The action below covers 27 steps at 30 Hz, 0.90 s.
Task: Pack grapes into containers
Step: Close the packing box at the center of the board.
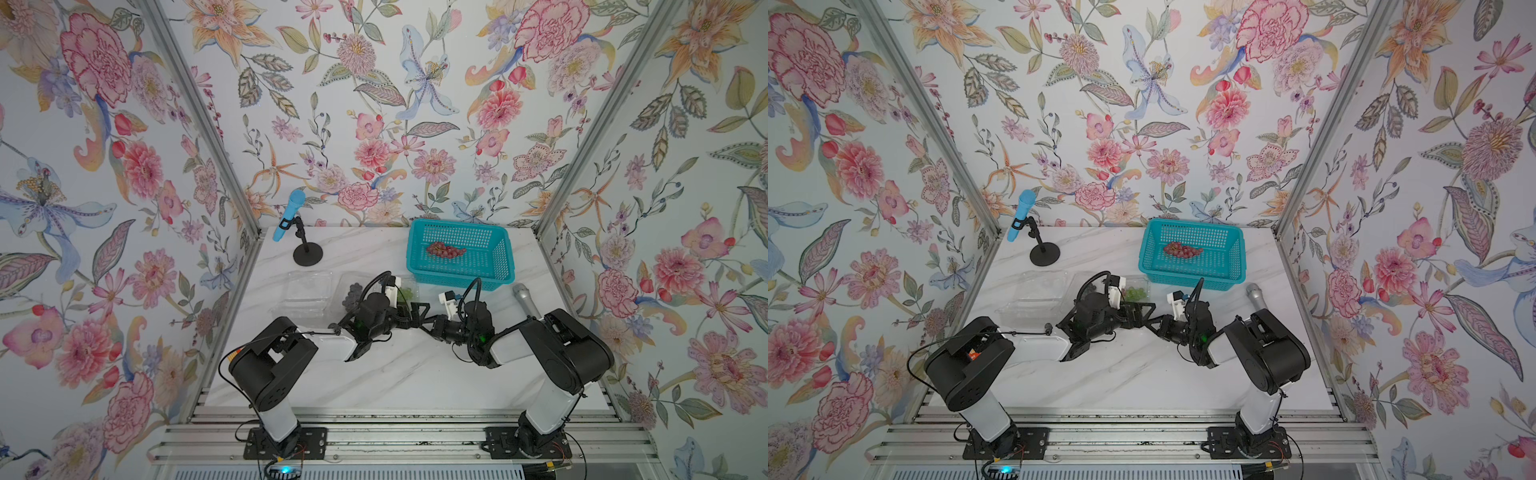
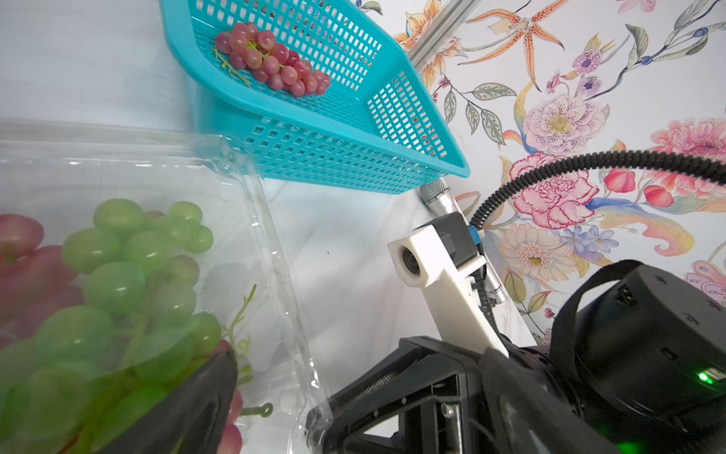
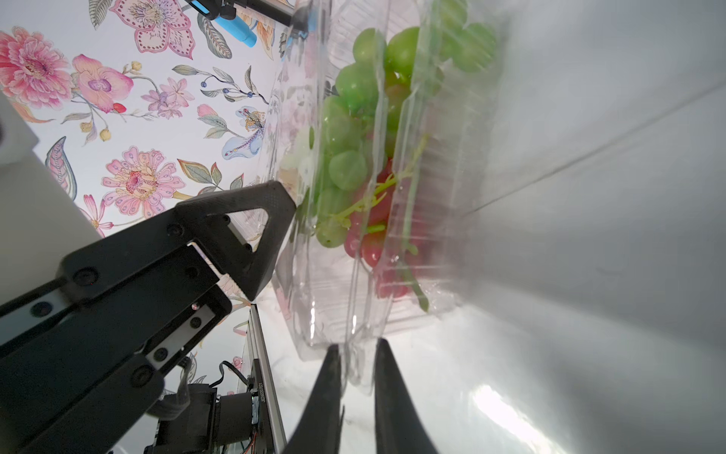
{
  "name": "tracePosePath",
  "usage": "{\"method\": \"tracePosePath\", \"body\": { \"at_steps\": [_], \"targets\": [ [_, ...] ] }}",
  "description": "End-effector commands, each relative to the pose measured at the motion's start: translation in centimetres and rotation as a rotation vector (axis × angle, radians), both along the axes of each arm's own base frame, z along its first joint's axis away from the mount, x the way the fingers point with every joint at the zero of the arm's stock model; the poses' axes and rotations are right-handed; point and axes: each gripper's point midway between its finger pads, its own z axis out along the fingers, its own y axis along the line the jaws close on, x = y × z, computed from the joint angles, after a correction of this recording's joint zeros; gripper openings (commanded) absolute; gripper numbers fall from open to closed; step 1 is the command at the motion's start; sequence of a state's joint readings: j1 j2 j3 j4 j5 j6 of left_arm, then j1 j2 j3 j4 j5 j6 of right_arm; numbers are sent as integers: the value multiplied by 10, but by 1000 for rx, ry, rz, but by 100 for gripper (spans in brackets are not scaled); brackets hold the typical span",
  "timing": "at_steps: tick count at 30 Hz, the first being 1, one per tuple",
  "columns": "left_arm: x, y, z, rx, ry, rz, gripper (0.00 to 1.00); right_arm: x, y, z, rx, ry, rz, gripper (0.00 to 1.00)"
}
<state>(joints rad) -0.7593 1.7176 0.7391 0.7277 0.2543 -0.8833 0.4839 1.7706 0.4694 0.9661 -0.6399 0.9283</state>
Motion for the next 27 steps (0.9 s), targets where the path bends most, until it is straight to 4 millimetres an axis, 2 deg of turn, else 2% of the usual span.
{"method": "tracePosePath", "body": {
  "at_steps": [1, 7, 17, 24, 27],
  "targets": [
    [-5, 5, -18, 33, 41, 16, 100, -4, 1, -15, -23, 48, -5, 15],
    [-5, 5, -18, 32, 39, 17, 100, -3, 1, -13, -16, 39, -6, 14],
    [-5, 6, -18, 36, 37, 15, 100, -3, 7, 3, 34, 2, 17, 13],
    [-5, 6, -19, 41, 37, 16, 100, -4, 10, 0, 30, 6, 24, 13],
    [-4, 6, -20, 42, 38, 16, 100, -4, 10, -2, 26, 7, 19, 9]
  ]
}}
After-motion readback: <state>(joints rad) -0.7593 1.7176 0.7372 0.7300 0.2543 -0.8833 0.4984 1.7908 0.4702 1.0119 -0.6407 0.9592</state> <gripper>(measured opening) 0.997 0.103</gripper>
